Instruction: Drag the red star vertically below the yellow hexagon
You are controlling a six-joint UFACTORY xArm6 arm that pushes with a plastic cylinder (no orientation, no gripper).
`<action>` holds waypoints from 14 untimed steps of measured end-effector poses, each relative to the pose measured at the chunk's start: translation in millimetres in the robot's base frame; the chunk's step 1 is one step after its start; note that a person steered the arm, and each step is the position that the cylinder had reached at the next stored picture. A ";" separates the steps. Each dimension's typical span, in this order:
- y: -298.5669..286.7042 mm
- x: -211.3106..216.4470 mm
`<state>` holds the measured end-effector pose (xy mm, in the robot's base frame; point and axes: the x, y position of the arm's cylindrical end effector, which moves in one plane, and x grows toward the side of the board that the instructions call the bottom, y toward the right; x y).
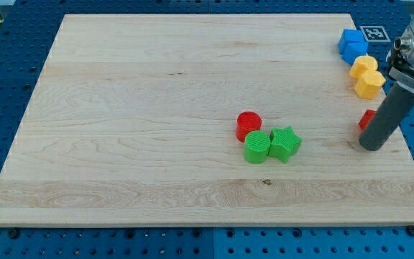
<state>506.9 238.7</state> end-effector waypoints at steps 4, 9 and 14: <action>21.3 -15.7; 40.5 -20.6; 32.3 -35.2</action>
<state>471.7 271.0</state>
